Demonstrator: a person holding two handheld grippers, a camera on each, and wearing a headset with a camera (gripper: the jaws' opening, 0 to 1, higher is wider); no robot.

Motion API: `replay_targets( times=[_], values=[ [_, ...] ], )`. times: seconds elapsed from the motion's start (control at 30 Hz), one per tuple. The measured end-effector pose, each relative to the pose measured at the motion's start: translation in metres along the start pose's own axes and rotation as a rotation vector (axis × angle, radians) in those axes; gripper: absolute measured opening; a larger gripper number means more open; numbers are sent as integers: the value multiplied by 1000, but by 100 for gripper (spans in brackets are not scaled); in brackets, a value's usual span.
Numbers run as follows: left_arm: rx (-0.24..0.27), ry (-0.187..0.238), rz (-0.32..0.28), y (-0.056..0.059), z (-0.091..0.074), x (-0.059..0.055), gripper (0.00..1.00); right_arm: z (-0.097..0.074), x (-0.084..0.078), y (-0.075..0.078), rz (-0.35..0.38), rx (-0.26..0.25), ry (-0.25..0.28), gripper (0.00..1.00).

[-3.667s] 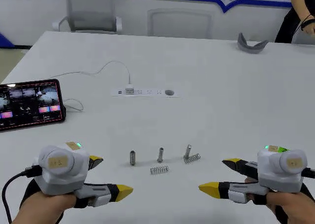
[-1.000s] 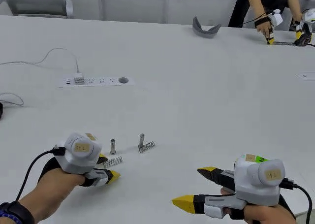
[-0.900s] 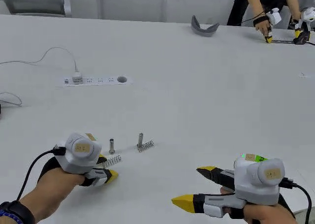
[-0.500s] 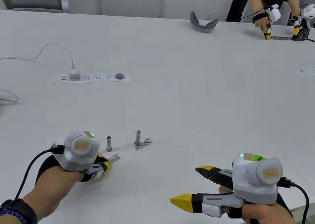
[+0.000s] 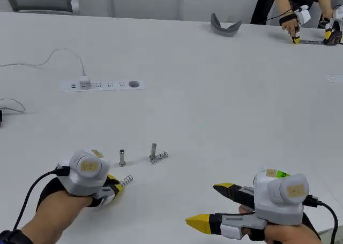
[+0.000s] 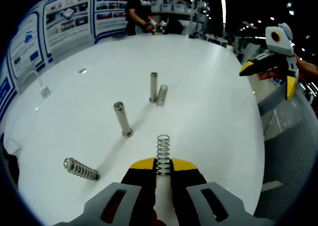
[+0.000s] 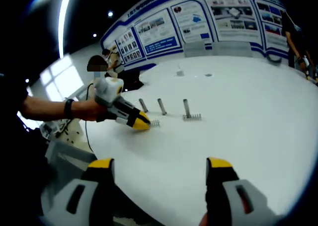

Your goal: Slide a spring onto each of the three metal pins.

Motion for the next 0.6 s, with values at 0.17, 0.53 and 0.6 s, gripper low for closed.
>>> replay_targets(
  times=[0.17, 0.53, 0.6],
  values=[
    [-12, 10, 17, 6, -4, -1, 10, 1, -1, -3, -3, 11, -7, 77],
    [-3, 11, 29, 15, -20, -7, 10, 2, 4, -8, -11, 23, -8, 77],
    [-1, 17, 31, 17, -24, -6, 10, 3, 5, -9, -13, 28, -9, 77]
  ],
)
Point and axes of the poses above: the centre of the closed fingertips' face, and the gripper's own axes: z roughly forward along the fingers, y roughly to its right, x roughly out of its top, the point moved 2 cm from there along -z, roughly backward along the fingers, and after that the axes turned 13 degrees about -x, right-handed, at the moved point
